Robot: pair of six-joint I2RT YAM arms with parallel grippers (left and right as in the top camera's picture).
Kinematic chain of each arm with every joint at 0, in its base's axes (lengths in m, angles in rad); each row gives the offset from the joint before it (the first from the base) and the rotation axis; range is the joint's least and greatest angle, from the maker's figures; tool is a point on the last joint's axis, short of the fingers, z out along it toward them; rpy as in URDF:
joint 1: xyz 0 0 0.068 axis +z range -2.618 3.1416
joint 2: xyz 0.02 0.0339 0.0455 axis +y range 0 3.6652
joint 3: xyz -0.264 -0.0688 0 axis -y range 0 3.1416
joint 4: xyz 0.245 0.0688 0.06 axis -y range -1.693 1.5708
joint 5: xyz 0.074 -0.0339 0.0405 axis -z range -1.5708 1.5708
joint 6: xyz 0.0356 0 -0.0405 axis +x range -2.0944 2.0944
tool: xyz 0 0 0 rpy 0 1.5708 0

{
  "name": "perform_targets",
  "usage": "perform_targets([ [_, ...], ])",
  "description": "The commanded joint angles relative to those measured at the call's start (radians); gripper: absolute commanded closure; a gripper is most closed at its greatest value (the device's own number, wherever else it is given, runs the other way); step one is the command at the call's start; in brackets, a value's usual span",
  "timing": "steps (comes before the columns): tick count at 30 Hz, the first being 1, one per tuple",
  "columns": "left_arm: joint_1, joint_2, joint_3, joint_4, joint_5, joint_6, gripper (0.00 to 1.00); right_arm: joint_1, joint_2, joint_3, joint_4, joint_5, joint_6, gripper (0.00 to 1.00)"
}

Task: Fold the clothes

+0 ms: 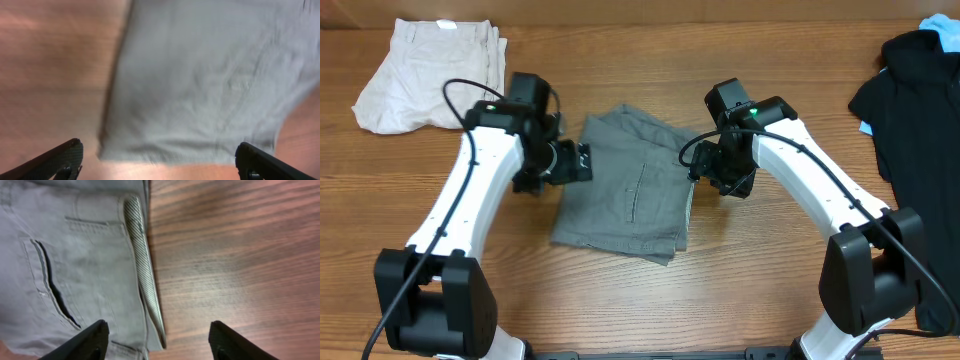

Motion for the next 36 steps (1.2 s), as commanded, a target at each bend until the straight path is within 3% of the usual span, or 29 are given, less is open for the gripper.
perform_targets([
  [1,0.073,0.064,0.01,0.031,0.019,0.116,0.0,-0.01,-0.032,0.053,-0.038,0.014,-0.002,0.28],
  [3,0.106,0.106,0.01,0.06,0.083,0.18,0.0,-0.022,-0.076,0.065,-0.056,0.014,-0.014,0.22],
  [4,0.117,0.123,0.01,0.07,0.116,0.208,0.0,-0.031,-0.105,0.071,-0.064,0.014,-0.022,0.06],
  [5,0.13,0.143,0.01,0.083,0.154,0.24,0.0,-0.039,-0.135,0.076,-0.072,0.014,-0.027,0.0],
  [8,0.144,0.187,0.01,0.119,0.232,0.3,0.0,-0.072,-0.238,0.086,-0.096,0.006,-0.056,0.0],
  [15,0.134,0.304,0.01,0.163,0.241,0.321,0.0,-0.159,-0.449,0.086,-0.182,-0.001,-0.127,0.0],
  [27,0.105,0.453,0.01,0.166,0.333,0.341,0.0,-0.188,-0.573,0.086,-0.223,0.0,-0.153,0.0],
  [32,0.038,0.489,0.01,0.17,0.343,0.347,0.18,-0.188,-0.572,0.086,-0.22,0.0,-0.153,0.0],
  [36,-0.005,0.499,0.01,0.21,0.335,0.315,0.39,-0.188,-0.572,0.086,-0.221,0.0,-0.154,0.0],
])
